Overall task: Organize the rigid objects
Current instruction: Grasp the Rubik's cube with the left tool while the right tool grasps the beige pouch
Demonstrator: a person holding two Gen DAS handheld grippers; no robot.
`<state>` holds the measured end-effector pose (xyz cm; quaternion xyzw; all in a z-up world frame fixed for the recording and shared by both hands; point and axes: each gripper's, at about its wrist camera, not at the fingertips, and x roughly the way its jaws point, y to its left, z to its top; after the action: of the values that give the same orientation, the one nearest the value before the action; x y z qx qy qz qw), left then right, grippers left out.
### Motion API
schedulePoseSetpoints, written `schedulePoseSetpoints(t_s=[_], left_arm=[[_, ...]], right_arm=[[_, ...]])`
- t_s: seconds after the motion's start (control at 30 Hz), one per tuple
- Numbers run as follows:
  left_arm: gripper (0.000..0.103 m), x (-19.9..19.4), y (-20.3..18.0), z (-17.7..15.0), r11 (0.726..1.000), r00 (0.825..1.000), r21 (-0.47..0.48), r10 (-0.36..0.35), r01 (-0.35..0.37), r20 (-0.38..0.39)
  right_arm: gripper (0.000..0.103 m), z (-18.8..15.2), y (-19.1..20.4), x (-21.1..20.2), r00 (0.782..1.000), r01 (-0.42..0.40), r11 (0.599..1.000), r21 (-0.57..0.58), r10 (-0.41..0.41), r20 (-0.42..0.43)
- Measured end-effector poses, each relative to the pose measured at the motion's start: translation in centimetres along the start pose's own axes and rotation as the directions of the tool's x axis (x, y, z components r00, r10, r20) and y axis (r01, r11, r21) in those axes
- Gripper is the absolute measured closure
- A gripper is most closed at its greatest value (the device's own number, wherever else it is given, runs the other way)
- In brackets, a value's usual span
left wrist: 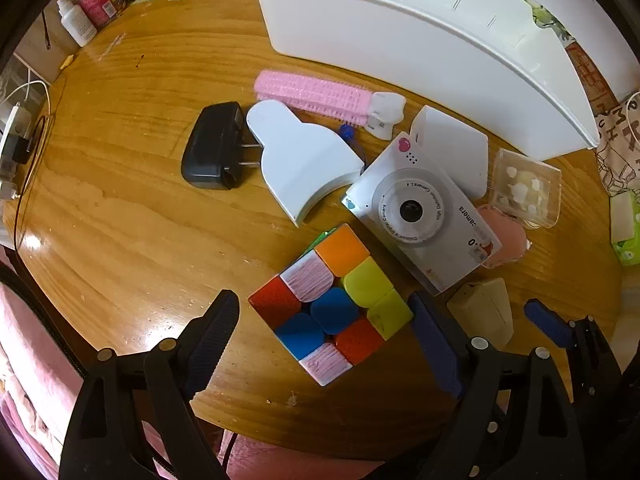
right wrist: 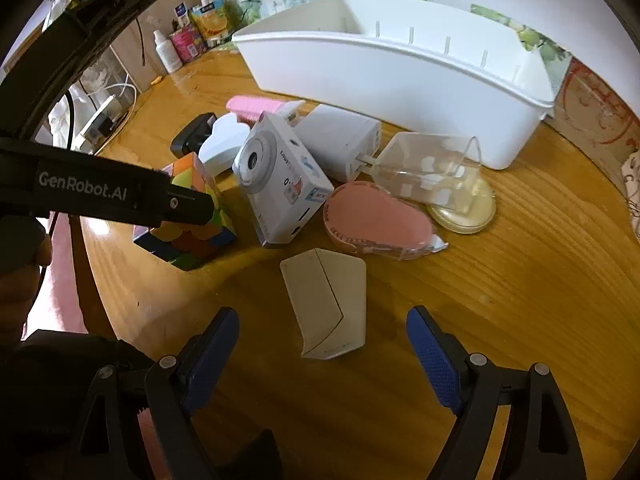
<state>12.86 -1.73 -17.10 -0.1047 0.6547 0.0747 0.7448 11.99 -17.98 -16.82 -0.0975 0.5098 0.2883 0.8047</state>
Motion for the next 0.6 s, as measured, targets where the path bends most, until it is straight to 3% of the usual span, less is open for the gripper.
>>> schedulePoseSetpoints(t_s=[0.33,0.6], left_arm=[[0.015,1.2,-1.0,1.4,1.0,0.999,0.016,0.013,-0.013,-0.044],[0.015,2.7,-1.9,3.2,1.0,0.997,-0.002,0.017,-0.017,-0.072]], right_arm=[[0.017,0.1,-0.7,1.1,0.999,-0.001,1.0,0.008,0.002,-0.047],[0.028,0.4,-1.1,1.4,0.998,0.001,1.0,-0.002,-0.001,-0.057]])
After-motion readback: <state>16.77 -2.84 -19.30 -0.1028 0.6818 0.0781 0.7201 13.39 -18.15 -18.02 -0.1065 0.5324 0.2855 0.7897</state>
